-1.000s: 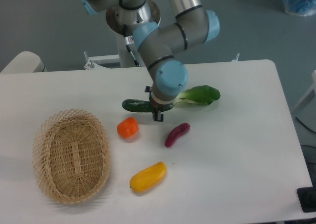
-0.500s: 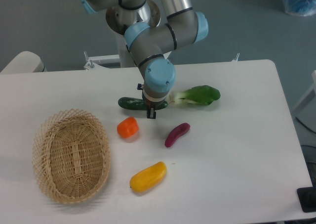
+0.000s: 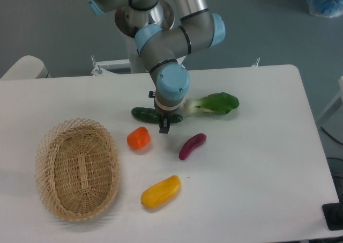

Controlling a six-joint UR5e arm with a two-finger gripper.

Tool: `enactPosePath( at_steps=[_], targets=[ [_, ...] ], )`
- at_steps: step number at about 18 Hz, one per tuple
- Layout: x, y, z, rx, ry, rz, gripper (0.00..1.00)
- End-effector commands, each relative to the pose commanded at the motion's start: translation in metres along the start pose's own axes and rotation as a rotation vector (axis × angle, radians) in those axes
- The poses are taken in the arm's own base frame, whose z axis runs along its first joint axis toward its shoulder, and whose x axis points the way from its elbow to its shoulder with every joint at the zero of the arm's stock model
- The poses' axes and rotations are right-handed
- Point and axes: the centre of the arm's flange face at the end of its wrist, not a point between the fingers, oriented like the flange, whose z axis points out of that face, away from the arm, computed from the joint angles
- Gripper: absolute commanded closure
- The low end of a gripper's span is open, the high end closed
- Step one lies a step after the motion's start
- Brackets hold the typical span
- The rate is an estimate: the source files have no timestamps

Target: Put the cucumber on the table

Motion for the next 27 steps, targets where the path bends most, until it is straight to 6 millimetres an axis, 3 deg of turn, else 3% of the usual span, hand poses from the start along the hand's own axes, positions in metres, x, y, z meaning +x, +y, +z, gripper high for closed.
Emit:
enactPosePath(
  at_steps=[5, 12, 18, 24, 27],
  targets=[
    [-0.017, 0.019, -0.023, -0.018, -0.037, -0.016, 0.0],
    [-0.031, 0.07, -0.041, -0.031, -0.078, -0.081, 0.0],
    [-0.069, 0.113, -0.066, -0.049, -0.137, -0.168, 0.0],
    [-0.118, 0.135, -0.079, -0.022, -0.143, -0.327, 0.0],
    [-0.132, 0.143, -0.08, -0.017, -0.161, -0.373, 0.0]
  ],
)
